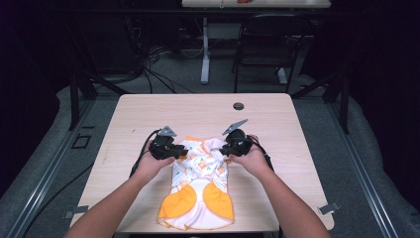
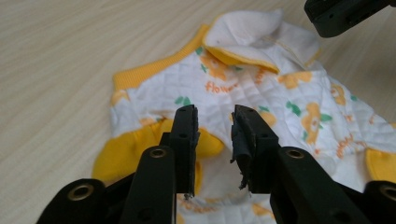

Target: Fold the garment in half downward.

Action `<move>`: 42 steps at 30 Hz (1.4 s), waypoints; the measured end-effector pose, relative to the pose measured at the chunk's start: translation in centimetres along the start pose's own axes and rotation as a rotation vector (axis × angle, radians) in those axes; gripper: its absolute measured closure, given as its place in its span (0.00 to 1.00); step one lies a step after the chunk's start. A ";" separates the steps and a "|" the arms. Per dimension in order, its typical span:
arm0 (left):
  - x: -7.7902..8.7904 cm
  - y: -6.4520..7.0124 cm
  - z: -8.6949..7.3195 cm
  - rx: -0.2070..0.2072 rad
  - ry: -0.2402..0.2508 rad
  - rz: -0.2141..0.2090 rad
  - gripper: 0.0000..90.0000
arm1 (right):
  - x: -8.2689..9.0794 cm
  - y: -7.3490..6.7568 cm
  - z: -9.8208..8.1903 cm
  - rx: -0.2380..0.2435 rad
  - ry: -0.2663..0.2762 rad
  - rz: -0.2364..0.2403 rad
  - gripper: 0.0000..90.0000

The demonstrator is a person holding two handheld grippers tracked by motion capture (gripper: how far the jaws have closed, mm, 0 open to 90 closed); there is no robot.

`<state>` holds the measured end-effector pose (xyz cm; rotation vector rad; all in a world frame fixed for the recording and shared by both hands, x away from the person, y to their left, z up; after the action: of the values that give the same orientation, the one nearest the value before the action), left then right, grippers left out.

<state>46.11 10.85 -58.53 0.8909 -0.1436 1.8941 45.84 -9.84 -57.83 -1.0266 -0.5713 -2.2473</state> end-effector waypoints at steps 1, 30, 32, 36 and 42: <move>-0.1 -0.4 0.2 -0.004 -0.005 0.011 0.80 | -0.4 0.4 0.4 -0.006 0.006 -0.006 0.84; -3.0 -5.8 0.6 0.082 -0.046 0.110 0.74 | -6.3 2.2 2.3 -0.129 -0.059 -0.065 0.73; -3.1 -5.9 0.4 0.086 -0.053 0.115 0.71 | -6.2 2.3 2.0 -0.092 -0.102 -0.055 0.71; -3.1 -6.1 0.1 0.099 -0.056 0.123 0.67 | -6.6 2.2 1.8 -0.105 -0.104 -0.068 0.67; -3.4 -6.1 -0.1 0.095 -0.061 0.135 0.65 | -6.8 2.4 1.5 -0.132 -0.123 -0.068 0.65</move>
<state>51.83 11.42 -62.45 1.0265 -0.1550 2.0134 51.82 -8.38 -61.95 -1.2355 -0.5229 -2.3182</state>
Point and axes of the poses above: each handheld gripper's, and its own axes: x roughly backward along the jaws, z roughly out of its top, y roughly to its right, the point moved 7 cm from there along -x, roughly forward along the jaws, and after that the axes turned 12 degrees about -z, right-handed, at the moved point
